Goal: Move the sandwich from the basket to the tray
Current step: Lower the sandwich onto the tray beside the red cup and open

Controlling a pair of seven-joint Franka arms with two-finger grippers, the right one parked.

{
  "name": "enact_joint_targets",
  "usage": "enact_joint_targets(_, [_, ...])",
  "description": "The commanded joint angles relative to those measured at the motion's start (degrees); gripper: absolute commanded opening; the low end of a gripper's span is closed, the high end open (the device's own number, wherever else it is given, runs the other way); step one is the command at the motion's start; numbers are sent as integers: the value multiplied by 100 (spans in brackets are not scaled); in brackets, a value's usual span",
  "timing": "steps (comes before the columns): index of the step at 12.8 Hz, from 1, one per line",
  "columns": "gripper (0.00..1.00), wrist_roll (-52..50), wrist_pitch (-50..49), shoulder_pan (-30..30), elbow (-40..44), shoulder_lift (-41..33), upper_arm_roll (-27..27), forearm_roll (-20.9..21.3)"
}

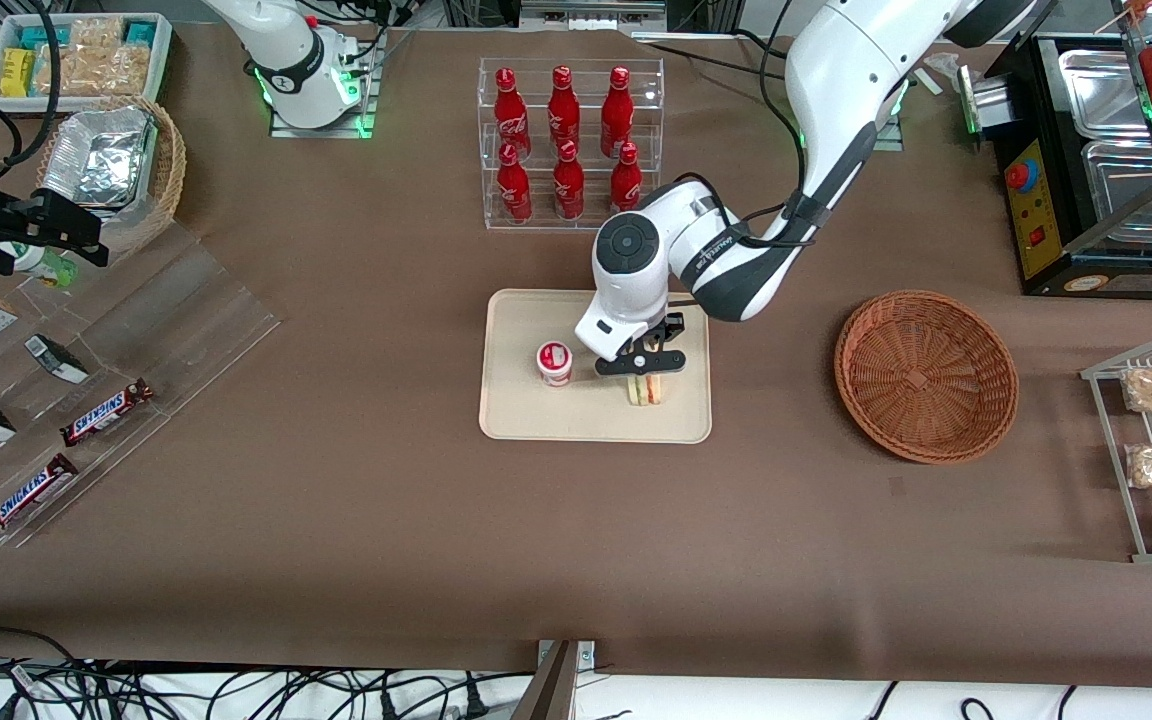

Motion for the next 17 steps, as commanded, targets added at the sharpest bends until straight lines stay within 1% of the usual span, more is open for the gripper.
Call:
enact_joint_targets(1, [50, -106, -36, -92, 171, 107, 56, 157])
enact_joint_targets(2, [79, -98, -44, -83, 171, 99, 56, 166])
enact_joint_targets(3, [100, -89, -45, -83, 171, 81, 56, 158])
enact_joint_targets(5, [100, -89, -106, -13, 232, -24, 56, 140])
enact_joint_targets(9, [100, -1, -1246, 303, 872, -271, 3, 61])
enact_joint_targets(13, [100, -1, -1652, 531, 1348, -358, -32, 35])
enact_joint_targets(14, [100, 51, -1731, 637, 1384, -437, -24, -35])
enact_joint_targets(15, [100, 269, -1767, 786, 1402, -507, -32, -105])
enact_joint_targets(16, [100, 515, -1845, 865, 1480, -578, 3, -271])
enact_joint_targets(17, [100, 779, -2203, 953, 1707, -622, 20, -317])
